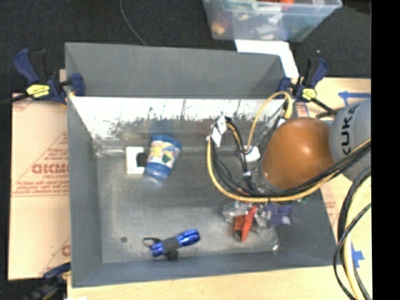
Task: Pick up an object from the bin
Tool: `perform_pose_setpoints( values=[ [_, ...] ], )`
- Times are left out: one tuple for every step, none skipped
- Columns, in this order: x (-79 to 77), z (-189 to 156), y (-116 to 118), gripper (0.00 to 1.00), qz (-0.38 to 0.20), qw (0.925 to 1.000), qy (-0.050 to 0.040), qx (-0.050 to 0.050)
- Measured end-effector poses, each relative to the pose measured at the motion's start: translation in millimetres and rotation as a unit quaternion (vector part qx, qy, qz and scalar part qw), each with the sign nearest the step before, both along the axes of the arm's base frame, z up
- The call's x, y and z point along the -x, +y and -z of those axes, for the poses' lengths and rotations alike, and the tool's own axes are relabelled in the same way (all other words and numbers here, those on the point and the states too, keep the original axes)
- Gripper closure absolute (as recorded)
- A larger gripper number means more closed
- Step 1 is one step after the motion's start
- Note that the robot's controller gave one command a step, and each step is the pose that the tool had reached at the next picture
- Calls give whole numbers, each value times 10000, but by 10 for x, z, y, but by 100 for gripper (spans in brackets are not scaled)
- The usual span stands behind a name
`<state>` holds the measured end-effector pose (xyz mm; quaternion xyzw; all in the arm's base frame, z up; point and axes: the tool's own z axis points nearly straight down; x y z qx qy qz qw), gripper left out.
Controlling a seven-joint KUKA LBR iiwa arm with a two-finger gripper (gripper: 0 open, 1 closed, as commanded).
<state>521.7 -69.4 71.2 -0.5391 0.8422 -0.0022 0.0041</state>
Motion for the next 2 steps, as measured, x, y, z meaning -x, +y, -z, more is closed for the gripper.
perform_pose_setpoints(
  values=[
    [26,-272,6,100,-1,10000,42,-8],
    [11,-581,-1,100,10,10000,18,-4]
  ],
)
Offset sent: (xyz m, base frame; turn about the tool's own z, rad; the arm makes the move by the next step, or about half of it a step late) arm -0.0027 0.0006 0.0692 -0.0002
